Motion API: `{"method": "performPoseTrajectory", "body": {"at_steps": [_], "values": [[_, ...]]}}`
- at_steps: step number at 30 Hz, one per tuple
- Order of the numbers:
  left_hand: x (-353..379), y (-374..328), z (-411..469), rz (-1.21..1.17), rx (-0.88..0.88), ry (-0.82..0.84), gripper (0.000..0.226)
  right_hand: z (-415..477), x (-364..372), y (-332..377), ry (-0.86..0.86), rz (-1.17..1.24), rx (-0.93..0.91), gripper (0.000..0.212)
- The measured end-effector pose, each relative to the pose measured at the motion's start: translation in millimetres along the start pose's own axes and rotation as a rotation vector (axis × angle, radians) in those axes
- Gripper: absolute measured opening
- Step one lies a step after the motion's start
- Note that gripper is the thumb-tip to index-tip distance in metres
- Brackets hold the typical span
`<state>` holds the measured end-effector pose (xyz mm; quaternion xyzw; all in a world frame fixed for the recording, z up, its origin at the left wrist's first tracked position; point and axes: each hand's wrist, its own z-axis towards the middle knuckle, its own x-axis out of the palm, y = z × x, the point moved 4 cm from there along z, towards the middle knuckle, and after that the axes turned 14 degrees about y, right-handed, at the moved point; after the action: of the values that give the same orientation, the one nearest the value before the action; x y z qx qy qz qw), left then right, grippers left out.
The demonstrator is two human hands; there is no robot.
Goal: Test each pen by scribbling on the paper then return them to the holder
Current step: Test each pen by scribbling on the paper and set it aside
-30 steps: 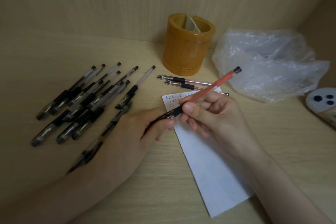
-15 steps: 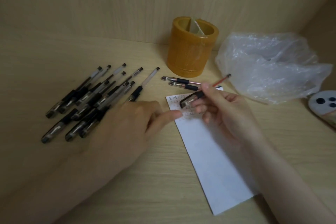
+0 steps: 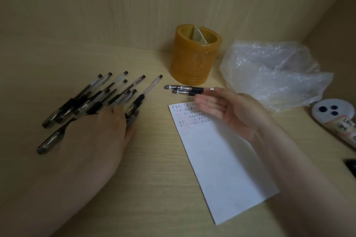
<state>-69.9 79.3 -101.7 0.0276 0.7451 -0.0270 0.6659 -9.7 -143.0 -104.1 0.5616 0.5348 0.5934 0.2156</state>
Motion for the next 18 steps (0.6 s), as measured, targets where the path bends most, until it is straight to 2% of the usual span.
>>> {"method": "performPoseTrajectory", "body": {"at_steps": [1, 3, 6, 10, 15, 18], "values": [[2, -1, 0, 0.011, 0.005, 0.019, 0.034, -2, -1, -2, 0.005, -0.019, -0.005, 0.028], [1, -2, -2, -0.075, 0.066, -0.044, 0.027, -5, -2, -6, 0.009, -0.050, -0.015, 0.027], [-4, -10, -6, -0.314, 0.241, -0.170, 0.027, -8, 3, -8, 0.035, -0.109, -0.061, 0.024], [-15, -32, -10, -0.673, 0.431, -0.154, 0.025, -11, 17, -10, 0.125, -0.204, -0.121, 0.027], [-17, -38, -5, -1.433, 0.392, -0.069, 0.021, -13, 27, -19, 0.232, -0.304, -0.132, 0.046], [-12, -38, 0, -1.697, 0.325, -0.027, 0.024, -18, 29, -23, 0.287, -0.320, -0.145, 0.043]]}}
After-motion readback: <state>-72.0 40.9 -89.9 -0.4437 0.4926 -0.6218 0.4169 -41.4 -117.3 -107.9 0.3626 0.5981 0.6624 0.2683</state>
